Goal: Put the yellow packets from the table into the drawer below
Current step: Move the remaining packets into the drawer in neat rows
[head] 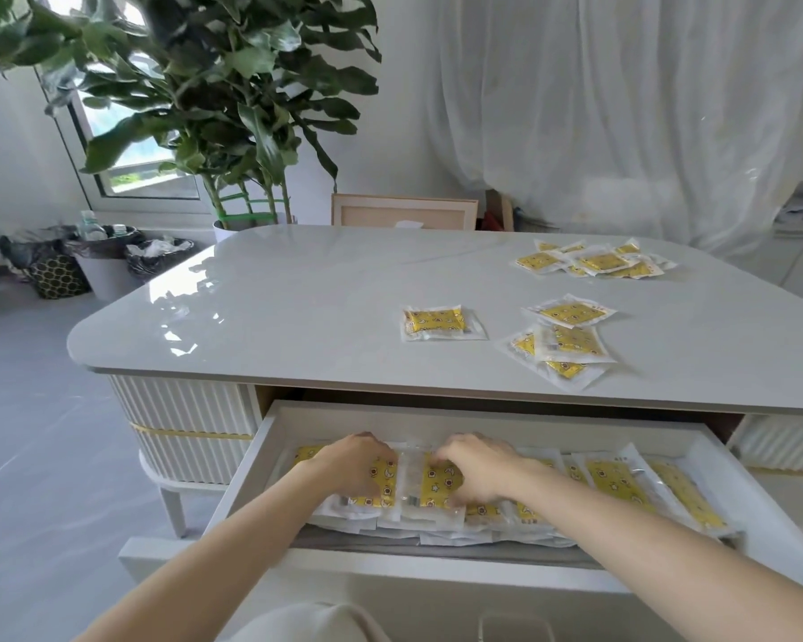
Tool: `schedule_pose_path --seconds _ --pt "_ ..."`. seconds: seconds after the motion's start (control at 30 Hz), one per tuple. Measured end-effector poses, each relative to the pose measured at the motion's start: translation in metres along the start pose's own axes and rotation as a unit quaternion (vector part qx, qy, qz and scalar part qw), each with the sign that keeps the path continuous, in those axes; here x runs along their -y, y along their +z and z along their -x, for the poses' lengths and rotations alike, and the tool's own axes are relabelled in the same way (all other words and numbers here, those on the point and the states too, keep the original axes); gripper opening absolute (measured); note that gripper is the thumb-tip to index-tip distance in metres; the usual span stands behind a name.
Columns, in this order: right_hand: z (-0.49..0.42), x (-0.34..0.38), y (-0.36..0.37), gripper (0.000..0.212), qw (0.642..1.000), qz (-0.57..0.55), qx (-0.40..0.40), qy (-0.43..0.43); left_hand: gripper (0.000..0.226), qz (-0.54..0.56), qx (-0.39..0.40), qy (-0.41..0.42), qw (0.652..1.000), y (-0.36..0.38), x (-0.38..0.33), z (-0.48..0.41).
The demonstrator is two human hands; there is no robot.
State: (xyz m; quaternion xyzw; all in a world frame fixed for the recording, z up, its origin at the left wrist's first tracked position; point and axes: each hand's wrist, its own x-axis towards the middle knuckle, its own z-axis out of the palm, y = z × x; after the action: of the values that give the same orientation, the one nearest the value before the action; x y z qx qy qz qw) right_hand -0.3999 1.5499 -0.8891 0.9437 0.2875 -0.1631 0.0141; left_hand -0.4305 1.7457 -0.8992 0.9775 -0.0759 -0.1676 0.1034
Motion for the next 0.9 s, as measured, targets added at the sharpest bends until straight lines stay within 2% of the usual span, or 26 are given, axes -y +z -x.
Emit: schedule_pose_path --seconds 0.07,0.17,0.4,0.5,0.6,0.7,0.8,0.9 --pt "0.003 0.003 -0.009 0.052 1.0 0.012 -0.022 -0.001 0.052 0.007 -0.013 -0.01 1.0 -0.005 -0.003 0.005" --pt "0.009 0.006 -0.032 0.038 0.998 -0.041 -0.035 -0.011 0.045 0.022 -0.042 -0.012 0.999 -0.016 -0.01 0.015" --pt "0.034 0.003 -0.093 0.026 0.978 -0.204 -0.041 -0.023 0.032 0.033 -0.169 0.021 0.985 -0.057 -0.032 0.041" --pt "0.042 -0.005 -0.112 0.021 0.966 -0.24 -0.095 -0.001 0.029 0.06 -0.216 0.033 0.974 -0.077 -0.046 0.046" --pt "0.041 -0.023 -0.117 0.019 0.955 -0.214 -0.2 0.052 0.026 0.078 -0.25 0.03 0.965 -0.094 -0.055 0.037" --pt "0.036 -0.049 -0.111 0.028 0.939 -0.176 -0.267 0.127 0.031 0.087 -0.262 0.036 0.96 -0.103 -0.062 0.013" --pt "0.03 -0.074 -0.102 0.042 0.935 -0.128 -0.268 0.192 0.043 0.039 -0.242 0.028 0.969 -0.109 -0.071 -0.018" --pt "0.03 -0.095 -0.093 0.043 0.927 -0.147 -0.248 0.239 0.045 0.011 -0.235 0.004 0.972 -0.117 -0.085 -0.048"
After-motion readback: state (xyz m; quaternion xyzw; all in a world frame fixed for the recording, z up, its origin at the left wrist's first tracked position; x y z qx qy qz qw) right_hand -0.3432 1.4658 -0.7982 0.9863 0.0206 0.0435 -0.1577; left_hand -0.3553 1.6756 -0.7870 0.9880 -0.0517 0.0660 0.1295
